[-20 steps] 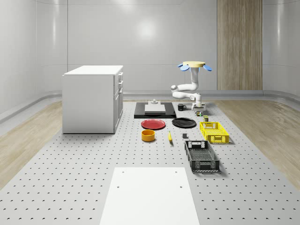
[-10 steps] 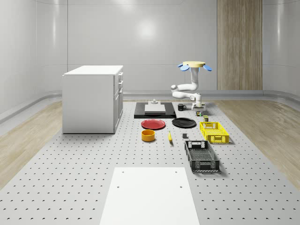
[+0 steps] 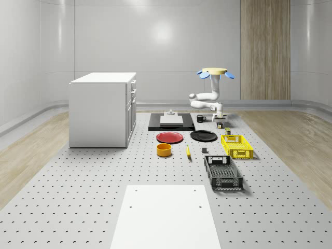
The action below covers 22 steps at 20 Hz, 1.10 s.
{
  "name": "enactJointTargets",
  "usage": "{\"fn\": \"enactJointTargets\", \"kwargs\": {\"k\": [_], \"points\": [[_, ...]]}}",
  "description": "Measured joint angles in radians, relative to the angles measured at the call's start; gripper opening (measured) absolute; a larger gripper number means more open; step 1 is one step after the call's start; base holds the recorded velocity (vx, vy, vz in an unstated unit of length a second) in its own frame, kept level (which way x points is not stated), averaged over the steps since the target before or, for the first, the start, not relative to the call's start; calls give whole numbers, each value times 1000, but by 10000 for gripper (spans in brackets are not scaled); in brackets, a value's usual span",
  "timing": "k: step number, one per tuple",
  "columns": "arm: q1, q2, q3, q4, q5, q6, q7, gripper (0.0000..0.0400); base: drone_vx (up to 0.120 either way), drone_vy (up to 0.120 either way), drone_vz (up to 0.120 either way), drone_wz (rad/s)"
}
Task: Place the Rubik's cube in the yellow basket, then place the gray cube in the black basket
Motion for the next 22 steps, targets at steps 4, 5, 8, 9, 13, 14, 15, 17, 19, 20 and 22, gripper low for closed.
{"fn": "enactJointTargets", "kwargs": {"k": [4, 5, 8, 9, 13, 14, 15, 17, 19, 20, 22], "points": [[-1, -3, 45, -11, 43, -15, 8, 289, 0, 0, 120, 0], [-1, -4, 52, -12, 51, -16, 9, 289, 0, 0, 120, 0], [-3, -9, 69, -15, 68, -18, 14, 289, 0, 0, 120, 0], [-4, -11, 72, -16, 72, -17, 15, 289, 0, 0, 120, 0], [-6, -18, 82, -17, 83, -13, 21, 288, 0, 0, 120, 0], [-7, -20, 83, -17, 85, -12, 22, 288, 40, 0, 80, 0], [-8, -22, 85, -17, 87, -10, 23, 288, 120, 0, 0, 0], [-9, -26, 86, -17, 90, -7, 26, 288, 120, 0, 0, 0], [-10, -31, 88, -17, 93, -3, 27, 288, 120, 0, 0, 0], [-10, -33, 88, -17, 94, -1, 28, 288, 120, 0, 0, 0], [-11, -37, 89, -17, 96, 2, 29, 288, 120, 0, 0, 0]]}}
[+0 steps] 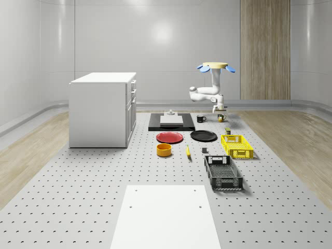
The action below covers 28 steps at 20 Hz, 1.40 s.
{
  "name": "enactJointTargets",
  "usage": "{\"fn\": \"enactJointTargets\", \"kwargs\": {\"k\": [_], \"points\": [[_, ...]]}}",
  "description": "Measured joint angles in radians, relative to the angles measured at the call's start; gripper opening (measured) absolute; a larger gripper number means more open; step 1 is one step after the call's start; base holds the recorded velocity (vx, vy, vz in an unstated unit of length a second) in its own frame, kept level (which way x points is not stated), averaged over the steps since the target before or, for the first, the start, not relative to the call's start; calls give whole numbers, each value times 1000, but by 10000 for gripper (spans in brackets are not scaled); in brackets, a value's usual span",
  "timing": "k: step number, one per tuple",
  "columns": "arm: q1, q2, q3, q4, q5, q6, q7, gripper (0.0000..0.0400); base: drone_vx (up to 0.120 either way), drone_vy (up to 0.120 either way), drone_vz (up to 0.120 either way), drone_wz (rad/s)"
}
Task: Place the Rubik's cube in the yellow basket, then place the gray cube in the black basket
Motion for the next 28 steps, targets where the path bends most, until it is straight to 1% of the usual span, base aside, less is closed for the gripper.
{"fn": "enactJointTargets", "kwargs": {"k": [6, 10, 28], "points": [[-3, -12, 2, 1, 6, 11, 3, 288, 120, 0, 0, 0], [-5, -19, 3, 1, 9, 17, 5, 288, 120, 0, 90, 0], [-13, -48, 7, 2, 21, 44, 11, 288, 120, 0, 0, 0]]}}
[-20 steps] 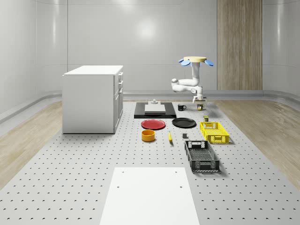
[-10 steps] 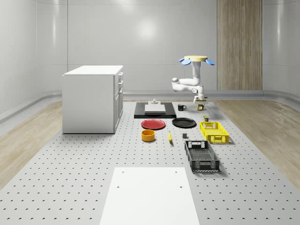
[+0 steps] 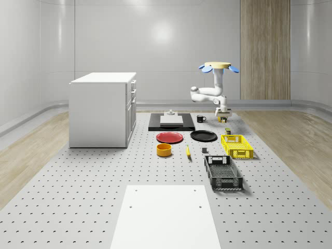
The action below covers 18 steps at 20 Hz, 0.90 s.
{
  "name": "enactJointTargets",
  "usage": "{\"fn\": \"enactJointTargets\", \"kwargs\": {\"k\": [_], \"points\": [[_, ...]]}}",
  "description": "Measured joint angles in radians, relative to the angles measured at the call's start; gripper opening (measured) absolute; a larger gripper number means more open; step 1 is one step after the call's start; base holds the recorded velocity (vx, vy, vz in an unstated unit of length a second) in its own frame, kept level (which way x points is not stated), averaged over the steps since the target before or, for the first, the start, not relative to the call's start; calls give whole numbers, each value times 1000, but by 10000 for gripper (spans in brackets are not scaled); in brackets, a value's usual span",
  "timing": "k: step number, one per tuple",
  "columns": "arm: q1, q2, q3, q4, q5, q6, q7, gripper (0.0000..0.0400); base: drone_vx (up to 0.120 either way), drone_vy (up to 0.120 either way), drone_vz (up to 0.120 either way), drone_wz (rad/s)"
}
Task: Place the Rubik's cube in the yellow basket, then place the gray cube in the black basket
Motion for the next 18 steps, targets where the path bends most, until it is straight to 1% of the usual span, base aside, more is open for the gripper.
{"fn": "enactJointTargets", "kwargs": {"k": [9, 10, 14, 15, 18], "points": [[-3, -12, 1, 1, 5, 11, 3, 288, 120, 0, 0, 0], [-3, -13, 2, 1, 6, 12, 3, 288, 120, -40, 0, 0], [-5, -18, 2, 1, 8, 17, 4, 288, 120, -110, 0, 0], [-5, -19, 2, 1, 8, 18, 4, 288, 120, 0, 0, 0], [-6, -23, 3, 1, 9, 21, 5, 288, 120, 120, 0, 0]]}}
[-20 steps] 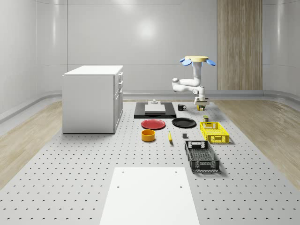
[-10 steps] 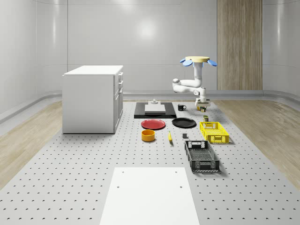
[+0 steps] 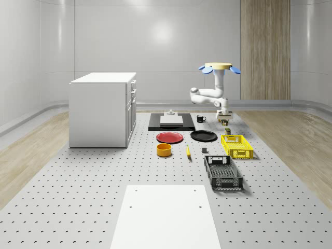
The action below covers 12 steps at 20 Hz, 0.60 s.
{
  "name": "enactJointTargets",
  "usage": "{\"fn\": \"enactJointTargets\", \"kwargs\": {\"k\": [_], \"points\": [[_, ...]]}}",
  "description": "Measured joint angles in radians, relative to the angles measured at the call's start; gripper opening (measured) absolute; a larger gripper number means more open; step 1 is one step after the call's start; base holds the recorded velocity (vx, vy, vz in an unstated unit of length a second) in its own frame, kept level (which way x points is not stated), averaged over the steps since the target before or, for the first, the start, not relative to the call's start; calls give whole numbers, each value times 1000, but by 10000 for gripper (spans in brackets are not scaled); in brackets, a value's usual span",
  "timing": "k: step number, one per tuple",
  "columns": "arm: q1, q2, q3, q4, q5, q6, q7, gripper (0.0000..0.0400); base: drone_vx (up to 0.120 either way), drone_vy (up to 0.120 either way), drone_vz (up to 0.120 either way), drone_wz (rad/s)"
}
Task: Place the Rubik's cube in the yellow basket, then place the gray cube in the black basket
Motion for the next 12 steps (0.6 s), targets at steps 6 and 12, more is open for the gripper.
{"fn": "enactJointTargets", "kwargs": {"k": [6, 12], "points": [[-2, -6, 1, 0, 3, 6, 1, 288, 120, 93, 0, 0], [-3, -12, 1, 1, 5, 11, 2, 288, 120, 20, 0, 0]]}}
